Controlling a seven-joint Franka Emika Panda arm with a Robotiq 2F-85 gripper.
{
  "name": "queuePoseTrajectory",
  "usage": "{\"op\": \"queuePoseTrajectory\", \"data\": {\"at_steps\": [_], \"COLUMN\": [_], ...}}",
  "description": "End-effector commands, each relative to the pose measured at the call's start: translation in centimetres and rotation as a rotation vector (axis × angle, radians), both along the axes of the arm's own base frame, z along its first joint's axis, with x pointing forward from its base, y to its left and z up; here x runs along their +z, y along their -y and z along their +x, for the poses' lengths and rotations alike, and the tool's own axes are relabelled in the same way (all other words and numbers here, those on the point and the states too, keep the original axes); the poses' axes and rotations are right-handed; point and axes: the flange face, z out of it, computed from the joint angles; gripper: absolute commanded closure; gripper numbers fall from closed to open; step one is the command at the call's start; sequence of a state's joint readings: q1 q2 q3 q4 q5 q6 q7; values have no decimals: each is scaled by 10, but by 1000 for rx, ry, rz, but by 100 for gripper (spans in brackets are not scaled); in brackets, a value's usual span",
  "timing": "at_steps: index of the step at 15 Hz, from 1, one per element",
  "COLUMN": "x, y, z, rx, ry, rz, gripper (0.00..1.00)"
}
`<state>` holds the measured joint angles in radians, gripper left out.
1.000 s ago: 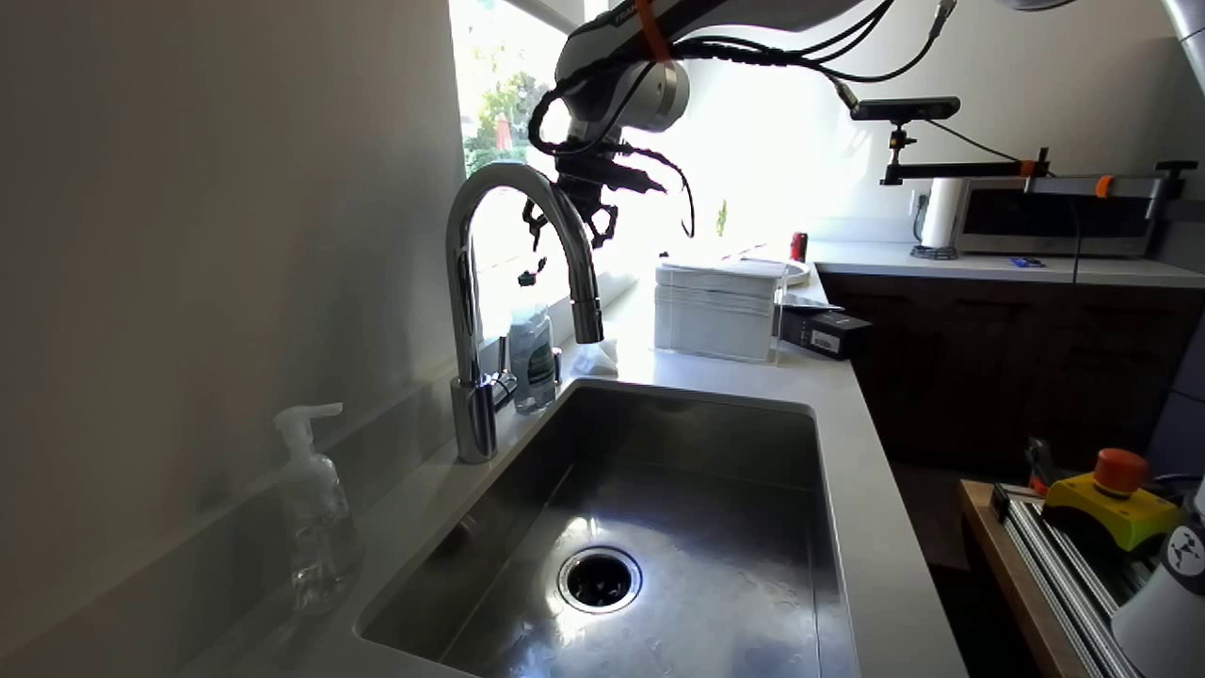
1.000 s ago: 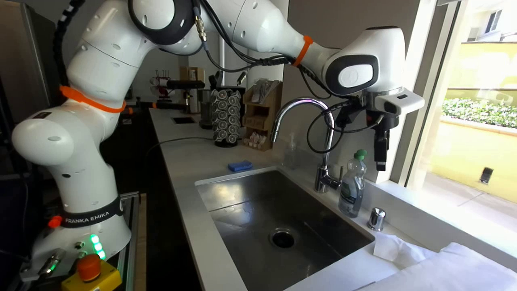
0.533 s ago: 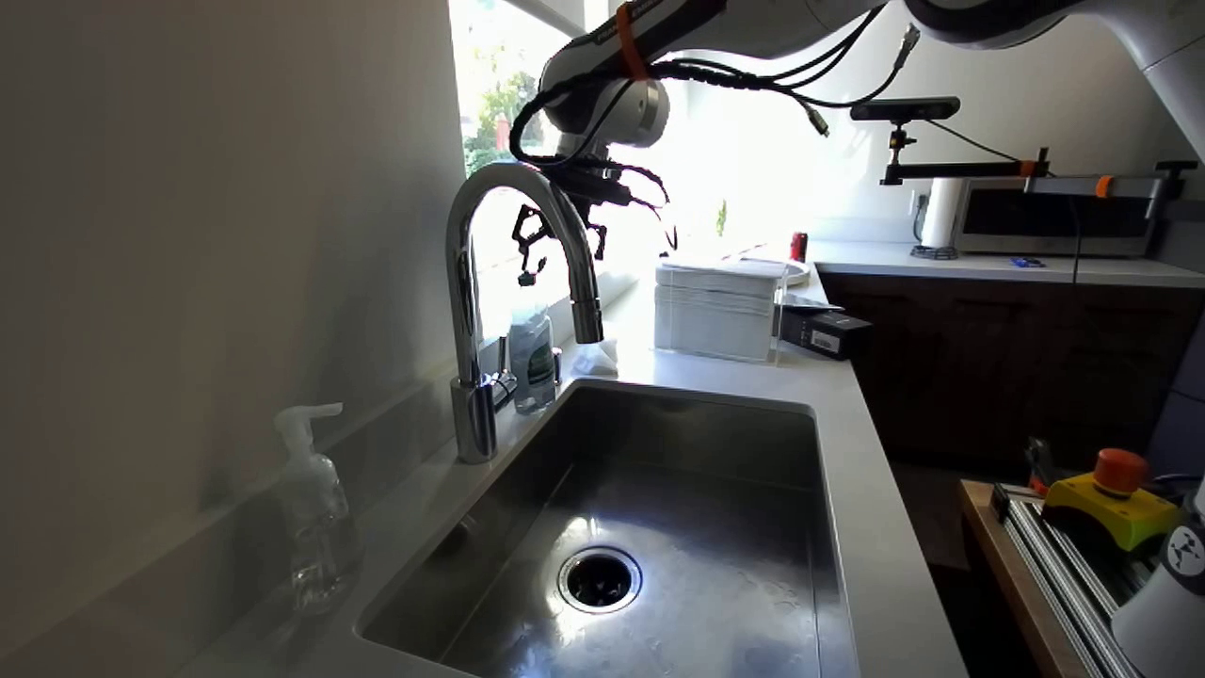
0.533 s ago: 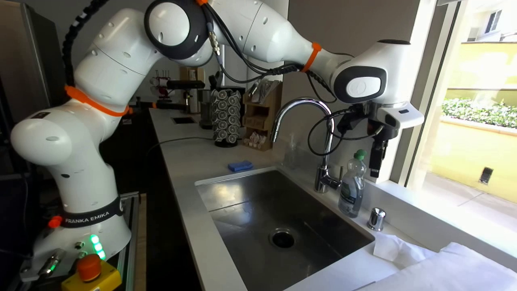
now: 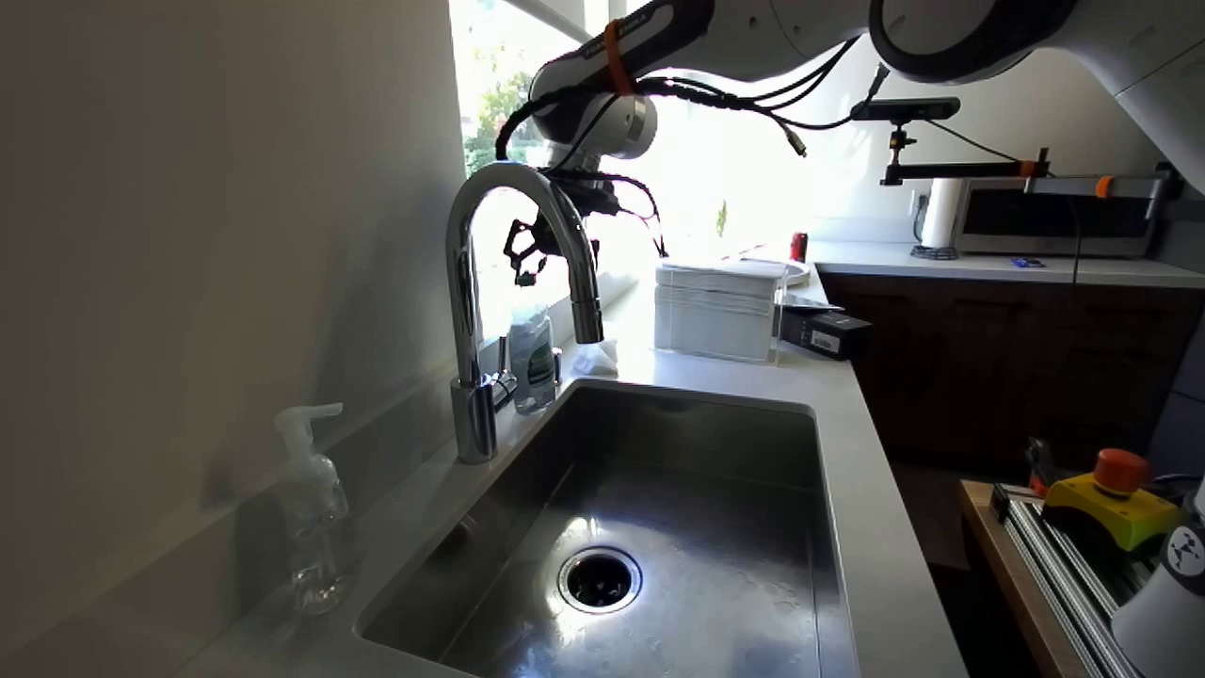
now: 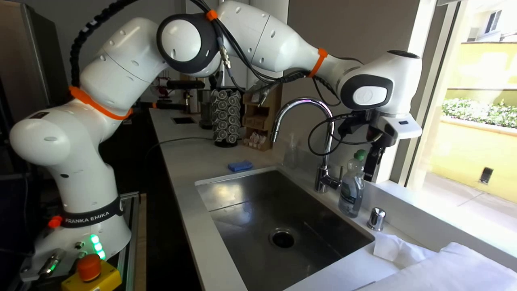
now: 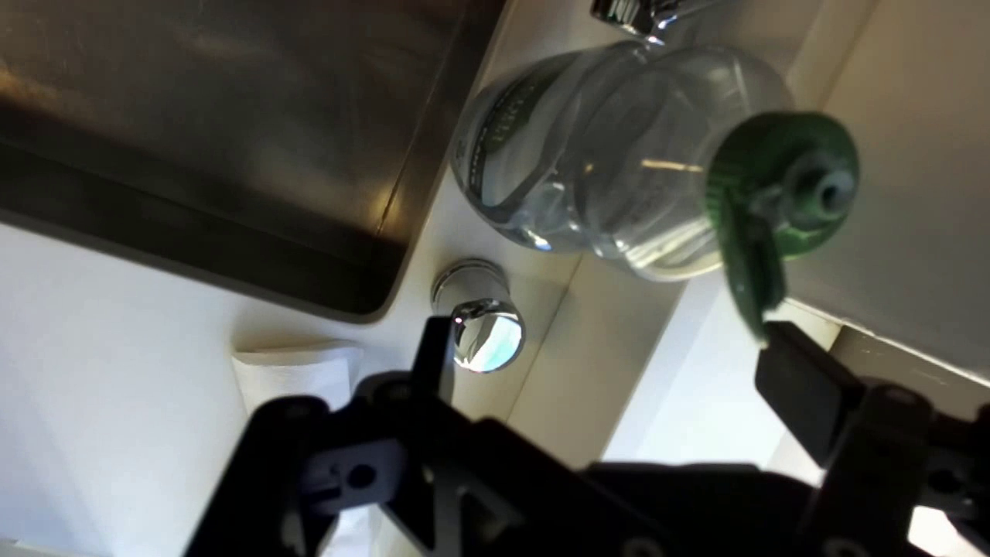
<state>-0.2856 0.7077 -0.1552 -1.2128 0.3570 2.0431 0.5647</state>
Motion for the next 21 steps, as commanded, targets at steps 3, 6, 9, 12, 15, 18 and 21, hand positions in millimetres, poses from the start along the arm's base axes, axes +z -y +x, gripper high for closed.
{"op": "queuePoseTrajectory", "data": {"at_steps": [3,6,9,12,15,18,21], "x": [-15,-21,-24,-26,-29,-33,-38], "y": [0,-2,-3,0,4,9,10], "z": [11,13,14,13,13,13,13], "rx": [-54,-66,-87,-118,-166,-204,-231], "ry": [-36,-53,-82,-100,-100,-104,-113], "rz": [95,123,145,175,206,236,266], "gripper": [0,0,0,0,0,0,0]}}
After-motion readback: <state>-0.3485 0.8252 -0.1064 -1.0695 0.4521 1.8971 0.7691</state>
